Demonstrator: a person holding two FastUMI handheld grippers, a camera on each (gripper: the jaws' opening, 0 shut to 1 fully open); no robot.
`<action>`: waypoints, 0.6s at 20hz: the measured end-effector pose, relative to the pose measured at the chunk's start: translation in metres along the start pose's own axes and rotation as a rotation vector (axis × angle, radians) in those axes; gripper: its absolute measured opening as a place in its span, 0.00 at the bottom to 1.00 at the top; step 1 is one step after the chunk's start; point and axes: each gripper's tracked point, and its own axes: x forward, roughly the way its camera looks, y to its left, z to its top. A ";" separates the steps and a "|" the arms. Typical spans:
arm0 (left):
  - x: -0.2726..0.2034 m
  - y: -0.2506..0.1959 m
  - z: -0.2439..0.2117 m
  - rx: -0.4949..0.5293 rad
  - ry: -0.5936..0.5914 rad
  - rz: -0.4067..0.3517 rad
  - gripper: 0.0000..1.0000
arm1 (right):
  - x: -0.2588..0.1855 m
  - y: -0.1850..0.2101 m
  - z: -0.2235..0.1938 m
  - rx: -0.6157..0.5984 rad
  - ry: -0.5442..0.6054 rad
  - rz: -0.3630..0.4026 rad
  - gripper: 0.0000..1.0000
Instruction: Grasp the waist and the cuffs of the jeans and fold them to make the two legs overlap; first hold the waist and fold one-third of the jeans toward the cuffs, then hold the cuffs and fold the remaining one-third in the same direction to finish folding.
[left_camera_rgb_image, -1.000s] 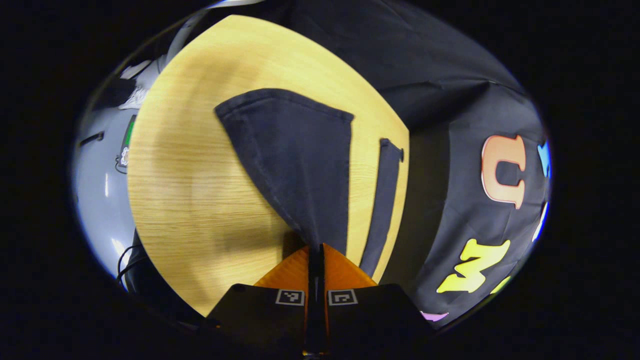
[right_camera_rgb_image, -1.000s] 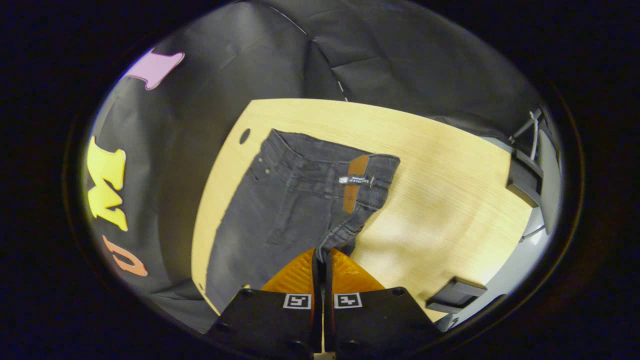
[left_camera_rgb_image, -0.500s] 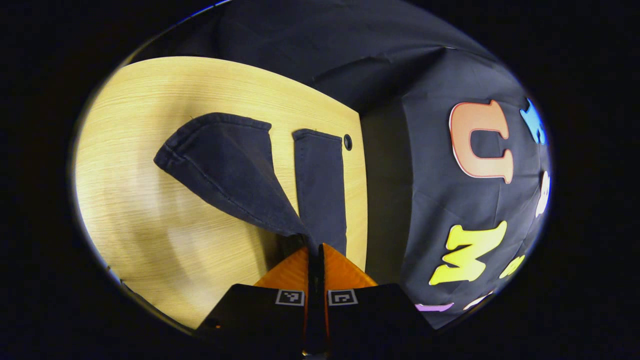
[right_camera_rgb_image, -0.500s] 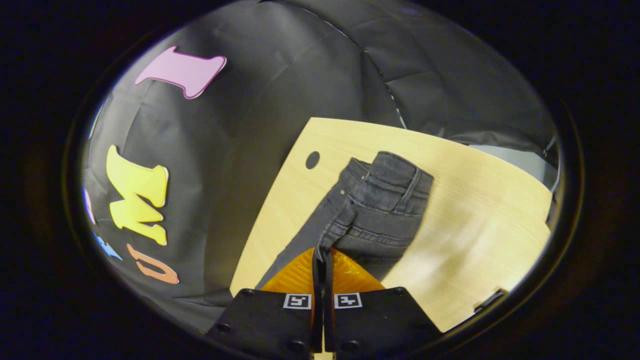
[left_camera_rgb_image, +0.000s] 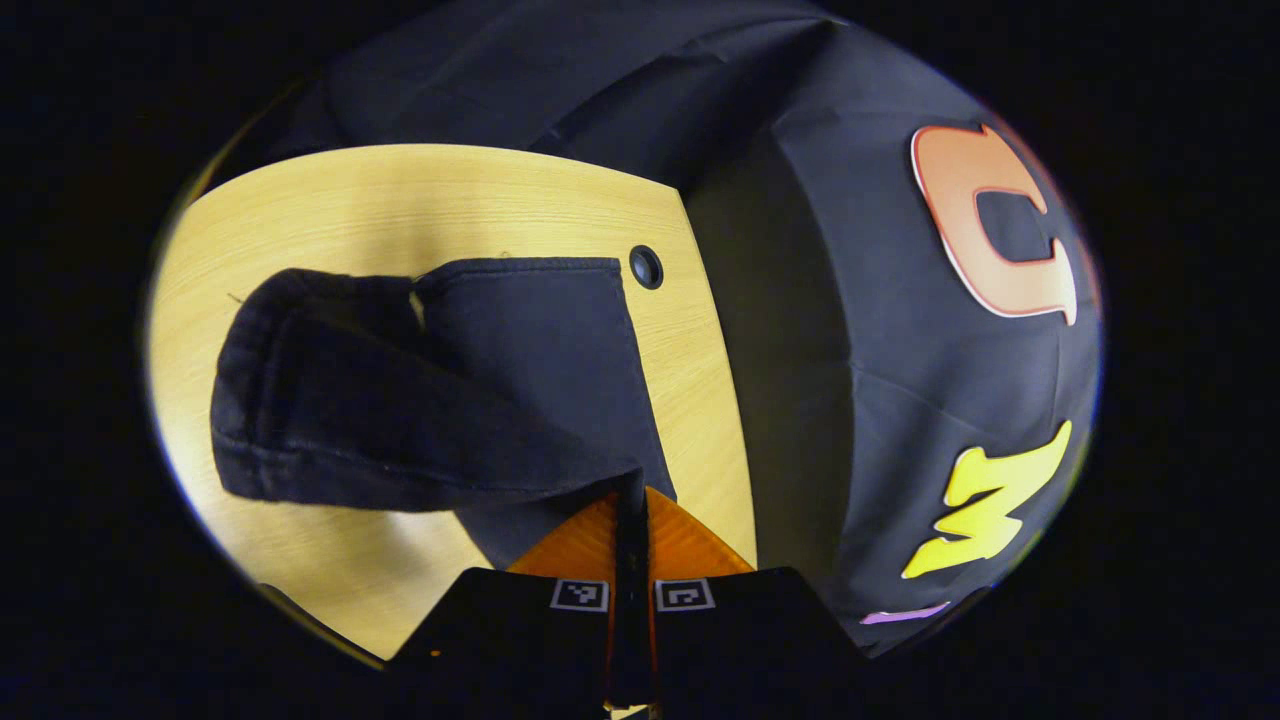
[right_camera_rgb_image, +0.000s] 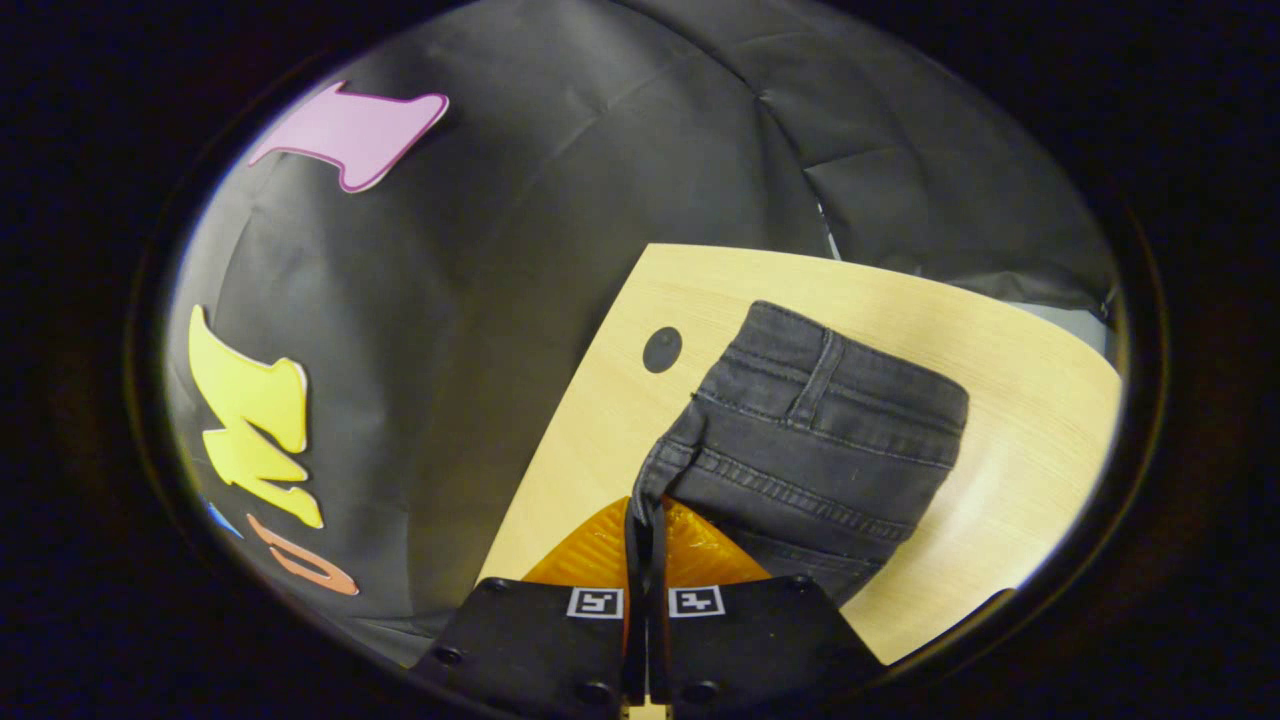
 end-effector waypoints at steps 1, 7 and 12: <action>0.014 0.000 0.000 0.023 0.003 0.016 0.03 | 0.010 0.000 0.001 -0.008 -0.006 -0.009 0.02; 0.083 -0.012 0.006 0.123 0.028 0.078 0.04 | 0.064 -0.009 0.006 -0.024 -0.029 -0.066 0.02; 0.103 -0.009 0.002 0.151 0.031 0.101 0.04 | 0.091 -0.025 0.007 -0.036 -0.027 -0.114 0.02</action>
